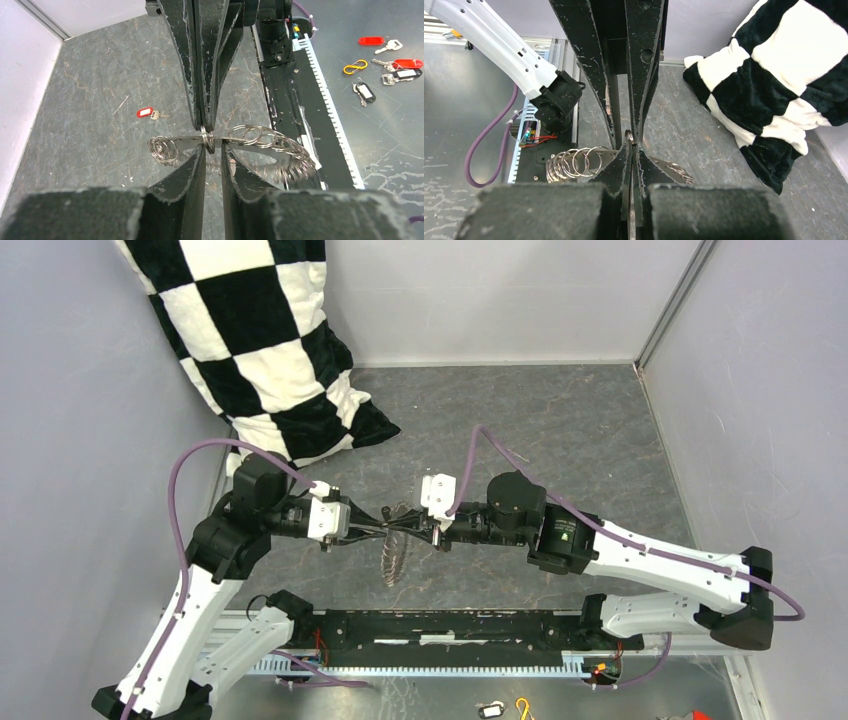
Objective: Put the keys on the keyring
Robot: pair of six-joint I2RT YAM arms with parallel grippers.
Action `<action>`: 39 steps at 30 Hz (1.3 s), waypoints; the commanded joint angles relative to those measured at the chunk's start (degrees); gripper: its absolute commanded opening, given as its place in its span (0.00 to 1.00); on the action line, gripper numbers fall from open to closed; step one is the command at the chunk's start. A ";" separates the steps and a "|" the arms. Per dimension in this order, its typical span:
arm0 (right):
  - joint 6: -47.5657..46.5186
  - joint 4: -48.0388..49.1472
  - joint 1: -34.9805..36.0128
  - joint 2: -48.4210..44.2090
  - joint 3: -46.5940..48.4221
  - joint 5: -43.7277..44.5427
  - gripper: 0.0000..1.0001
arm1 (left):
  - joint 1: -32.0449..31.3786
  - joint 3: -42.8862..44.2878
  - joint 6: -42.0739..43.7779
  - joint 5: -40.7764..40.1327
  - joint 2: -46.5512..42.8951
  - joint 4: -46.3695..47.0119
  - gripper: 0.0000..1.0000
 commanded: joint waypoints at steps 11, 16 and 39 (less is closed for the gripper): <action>0.47 4.74 0.03 -0.20 1.74 -0.84 0.01 | -0.24 1.11 -1.42 2.00 -0.86 1.53 0.04; 1.56 5.29 0.09 -0.11 2.16 -2.82 0.13 | -0.24 0.80 1.17 1.79 -0.51 1.49 0.02; 5.91 2.54 -3.23 -20.09 -14.22 25.01 0.47 | -0.24 -1.37 33.09 9.77 -6.92 1.61 0.02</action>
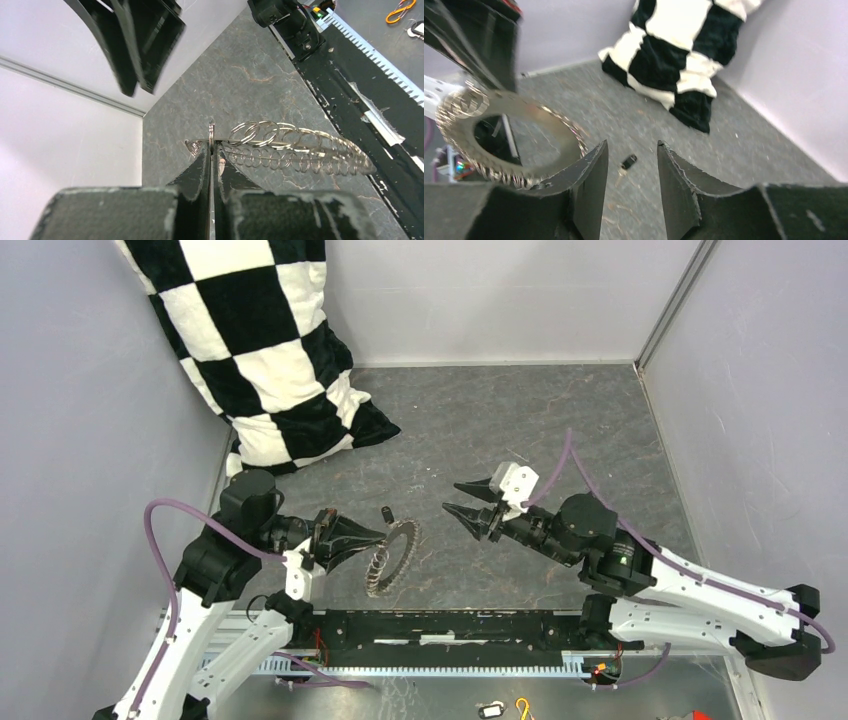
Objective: Put the keys on the keyring
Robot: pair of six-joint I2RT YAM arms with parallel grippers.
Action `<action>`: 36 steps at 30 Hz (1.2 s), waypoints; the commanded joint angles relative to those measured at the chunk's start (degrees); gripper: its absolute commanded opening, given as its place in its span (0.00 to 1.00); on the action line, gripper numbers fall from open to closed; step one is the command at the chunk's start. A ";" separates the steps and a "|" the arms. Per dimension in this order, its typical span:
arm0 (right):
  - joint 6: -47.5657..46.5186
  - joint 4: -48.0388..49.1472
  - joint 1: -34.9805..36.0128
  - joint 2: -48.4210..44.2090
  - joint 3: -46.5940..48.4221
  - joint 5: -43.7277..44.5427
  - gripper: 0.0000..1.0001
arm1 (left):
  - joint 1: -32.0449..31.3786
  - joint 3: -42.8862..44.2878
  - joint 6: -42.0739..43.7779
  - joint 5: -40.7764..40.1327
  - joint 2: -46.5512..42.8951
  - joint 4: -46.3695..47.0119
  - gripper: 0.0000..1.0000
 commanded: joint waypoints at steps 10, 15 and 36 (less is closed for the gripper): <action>8.64 3.53 -10.45 1.63 -13.67 -2.81 0.58 | -0.24 1.74 3.76 1.49 -0.14 1.59 0.02; 8.89 15.58 -14.32 6.42 -23.70 -7.67 0.73 | -0.22 -1.02 -20.52 -6.92 -0.45 15.46 0.02; -6.83 55.85 -22.21 50.10 -15.38 -48.36 0.65 | -0.21 -0.73 -34.74 -22.33 -6.38 9.41 0.02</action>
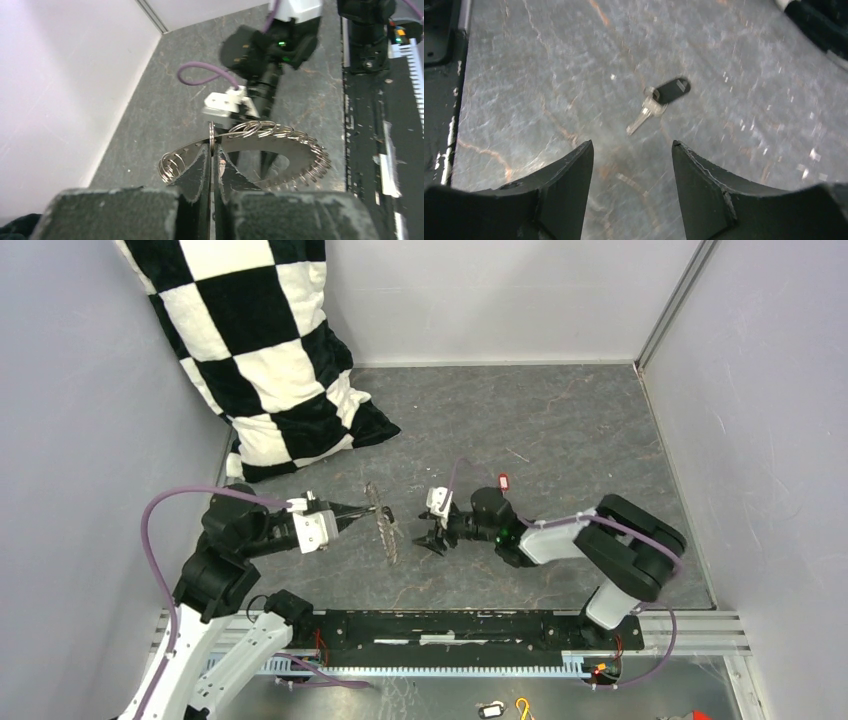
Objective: Put the keys on the keyring
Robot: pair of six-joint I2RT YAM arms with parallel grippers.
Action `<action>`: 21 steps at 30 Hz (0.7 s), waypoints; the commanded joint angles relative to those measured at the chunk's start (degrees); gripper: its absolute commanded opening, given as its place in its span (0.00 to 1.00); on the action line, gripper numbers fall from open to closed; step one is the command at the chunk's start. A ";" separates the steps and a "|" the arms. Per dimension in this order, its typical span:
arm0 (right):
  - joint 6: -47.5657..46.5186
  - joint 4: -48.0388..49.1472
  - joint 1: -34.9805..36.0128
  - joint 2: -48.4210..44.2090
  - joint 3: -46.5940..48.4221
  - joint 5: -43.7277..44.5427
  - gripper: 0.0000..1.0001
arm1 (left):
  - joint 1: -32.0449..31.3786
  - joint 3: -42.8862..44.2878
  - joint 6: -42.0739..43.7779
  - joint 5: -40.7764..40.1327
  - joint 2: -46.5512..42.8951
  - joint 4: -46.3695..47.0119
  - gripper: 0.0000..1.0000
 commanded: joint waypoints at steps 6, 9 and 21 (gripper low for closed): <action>-15.53 -7.53 -8.33 12.33 22.05 -32.39 0.63 | -0.17 7.29 3.85 2.61 -2.71 -14.14 0.02; -25.65 -21.55 -8.36 16.63 29.73 -35.17 0.61 | -0.20 7.78 4.07 3.25 -2.73 -14.79 0.02; -48.19 -48.19 -8.64 27.28 45.46 -36.66 0.50 | -0.17 9.48 5.91 5.58 -1.95 -16.28 0.02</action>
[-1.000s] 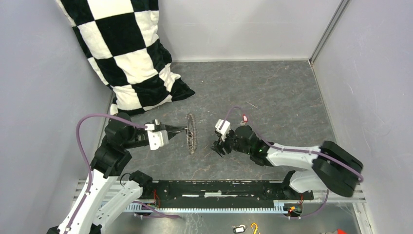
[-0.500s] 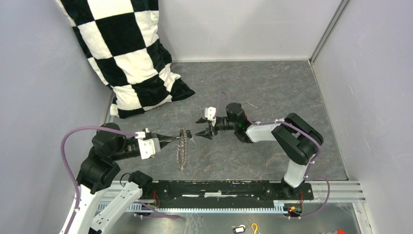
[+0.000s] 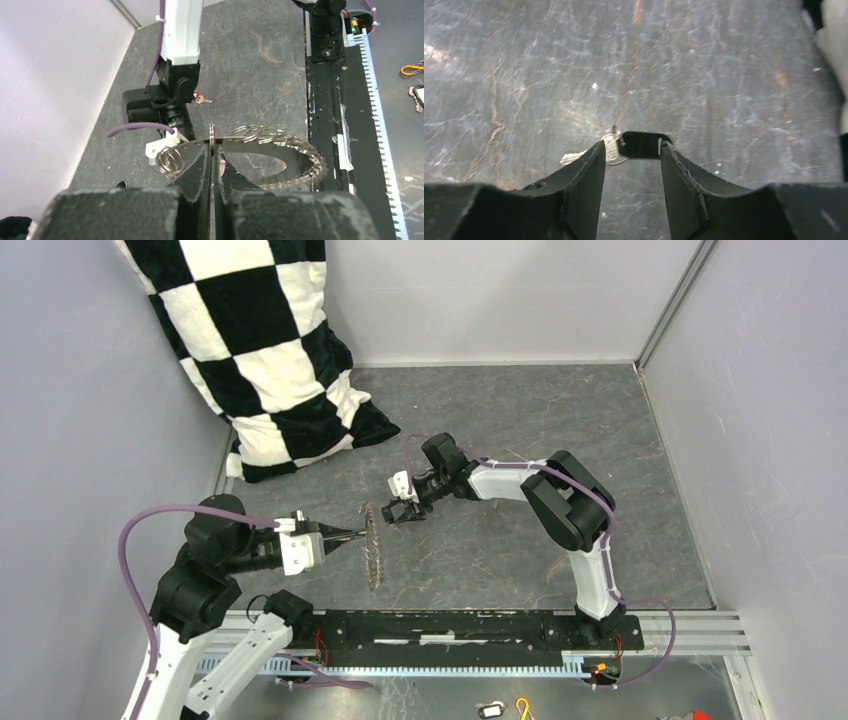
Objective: Put the keys on the keyring
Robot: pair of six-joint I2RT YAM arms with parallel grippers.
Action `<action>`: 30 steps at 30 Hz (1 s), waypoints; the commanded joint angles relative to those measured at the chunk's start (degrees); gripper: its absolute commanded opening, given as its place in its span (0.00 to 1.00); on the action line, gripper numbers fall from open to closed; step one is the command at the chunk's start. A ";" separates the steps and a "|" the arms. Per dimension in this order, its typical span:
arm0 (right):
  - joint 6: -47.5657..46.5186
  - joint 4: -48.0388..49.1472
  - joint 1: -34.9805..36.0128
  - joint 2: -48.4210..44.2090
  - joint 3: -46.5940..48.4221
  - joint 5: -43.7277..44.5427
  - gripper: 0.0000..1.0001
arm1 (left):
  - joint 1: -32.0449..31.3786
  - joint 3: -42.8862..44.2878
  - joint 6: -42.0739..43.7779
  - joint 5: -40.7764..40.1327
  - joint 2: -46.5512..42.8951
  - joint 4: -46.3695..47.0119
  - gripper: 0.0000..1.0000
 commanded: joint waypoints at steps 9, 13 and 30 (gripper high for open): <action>-5.43 -6.99 -0.05 3.09 5.07 -4.30 0.44 | -0.17 3.15 2.97 3.49 1.55 0.76 0.02; -5.01 -8.57 0.03 4.35 7.24 -3.88 0.44 | -0.17 3.20 2.88 3.87 1.72 0.76 0.02; -10.21 -22.50 1.86 8.05 15.15 2.31 0.40 | -0.19 3.86 3.38 4.09 2.14 1.73 0.02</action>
